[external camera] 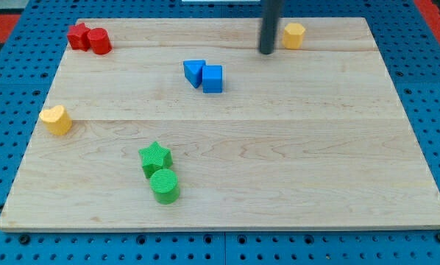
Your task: Move the yellow heart towards blue blocks
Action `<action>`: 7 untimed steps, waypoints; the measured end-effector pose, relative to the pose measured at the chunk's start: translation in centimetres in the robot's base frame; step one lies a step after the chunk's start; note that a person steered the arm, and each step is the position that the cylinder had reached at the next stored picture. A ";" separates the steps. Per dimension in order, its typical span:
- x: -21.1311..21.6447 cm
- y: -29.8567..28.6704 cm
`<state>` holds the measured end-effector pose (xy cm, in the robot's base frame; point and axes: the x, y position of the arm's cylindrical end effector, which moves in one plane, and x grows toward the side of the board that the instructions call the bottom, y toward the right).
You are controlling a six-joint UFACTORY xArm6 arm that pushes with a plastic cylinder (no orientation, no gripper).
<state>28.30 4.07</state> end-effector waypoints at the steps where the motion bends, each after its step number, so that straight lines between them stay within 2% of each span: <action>1: -1.4 -10.2; 2: -1.7 -16.5; 4: 7.5 -16.9; 6: 13.1 -16.9; 7: 17.2 -18.9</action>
<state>45.52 -14.80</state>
